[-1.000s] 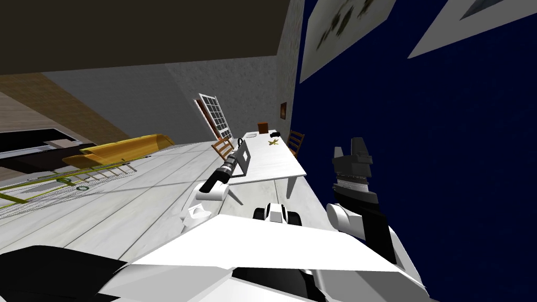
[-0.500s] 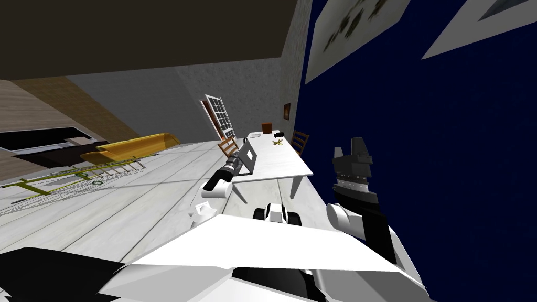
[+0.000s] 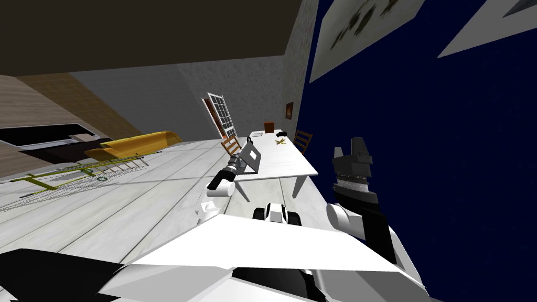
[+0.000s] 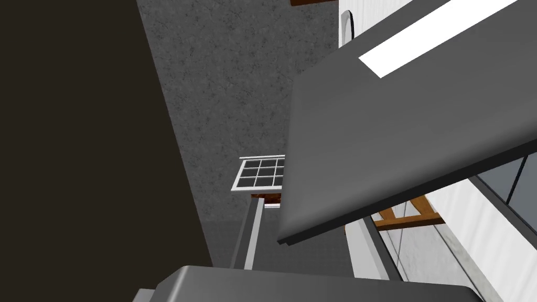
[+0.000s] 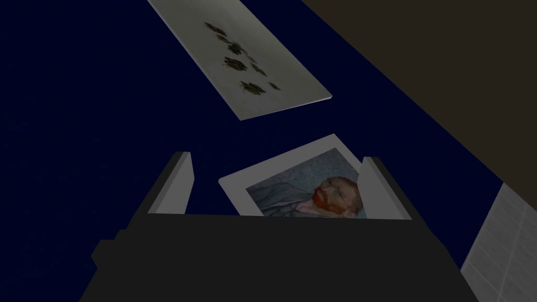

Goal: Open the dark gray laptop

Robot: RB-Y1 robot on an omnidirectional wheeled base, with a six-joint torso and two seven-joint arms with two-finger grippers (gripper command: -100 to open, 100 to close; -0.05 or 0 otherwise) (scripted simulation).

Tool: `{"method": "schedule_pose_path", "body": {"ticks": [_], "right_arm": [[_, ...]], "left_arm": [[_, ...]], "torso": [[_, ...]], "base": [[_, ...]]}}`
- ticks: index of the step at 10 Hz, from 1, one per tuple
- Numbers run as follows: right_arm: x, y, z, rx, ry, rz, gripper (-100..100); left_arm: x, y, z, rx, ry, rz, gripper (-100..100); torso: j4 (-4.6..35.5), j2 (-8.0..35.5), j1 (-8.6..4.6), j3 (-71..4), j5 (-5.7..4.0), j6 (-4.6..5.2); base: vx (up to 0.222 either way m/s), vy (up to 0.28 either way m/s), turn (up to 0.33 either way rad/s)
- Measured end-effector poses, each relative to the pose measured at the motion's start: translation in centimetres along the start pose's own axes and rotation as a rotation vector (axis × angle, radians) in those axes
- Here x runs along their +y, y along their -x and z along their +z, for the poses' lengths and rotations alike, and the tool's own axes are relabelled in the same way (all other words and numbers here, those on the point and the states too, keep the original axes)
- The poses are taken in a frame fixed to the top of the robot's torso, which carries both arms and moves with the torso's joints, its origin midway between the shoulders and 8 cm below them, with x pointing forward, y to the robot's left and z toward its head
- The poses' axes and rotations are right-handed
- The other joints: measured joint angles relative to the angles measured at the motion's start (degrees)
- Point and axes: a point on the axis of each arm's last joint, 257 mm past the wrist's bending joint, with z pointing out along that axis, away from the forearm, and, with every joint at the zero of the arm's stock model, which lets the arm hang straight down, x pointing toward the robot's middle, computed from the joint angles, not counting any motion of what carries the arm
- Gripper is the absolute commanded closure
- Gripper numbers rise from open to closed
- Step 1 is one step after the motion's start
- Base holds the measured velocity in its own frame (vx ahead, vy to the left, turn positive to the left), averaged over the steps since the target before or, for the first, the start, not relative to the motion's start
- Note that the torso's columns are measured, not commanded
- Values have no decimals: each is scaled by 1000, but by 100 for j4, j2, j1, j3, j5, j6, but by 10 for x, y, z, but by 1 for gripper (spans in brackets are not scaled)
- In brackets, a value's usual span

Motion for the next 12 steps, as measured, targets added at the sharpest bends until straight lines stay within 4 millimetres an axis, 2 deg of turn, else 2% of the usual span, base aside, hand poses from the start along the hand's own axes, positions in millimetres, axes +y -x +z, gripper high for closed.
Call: {"method": "schedule_pose_path", "body": {"ticks": [7,12], "right_arm": [[0,0,0,0,0,0,0],[0,0,0,0,0,0,0]], "left_arm": [[40,-25,22,8,2,-292,100],[67,-15,19,11,8,-399,100]], "torso": [[7,4,-4,3,-4,-5],[3,1,-7,0,-4,-2]], "base": [[-34,83,20],[5,-7,-29]]}}
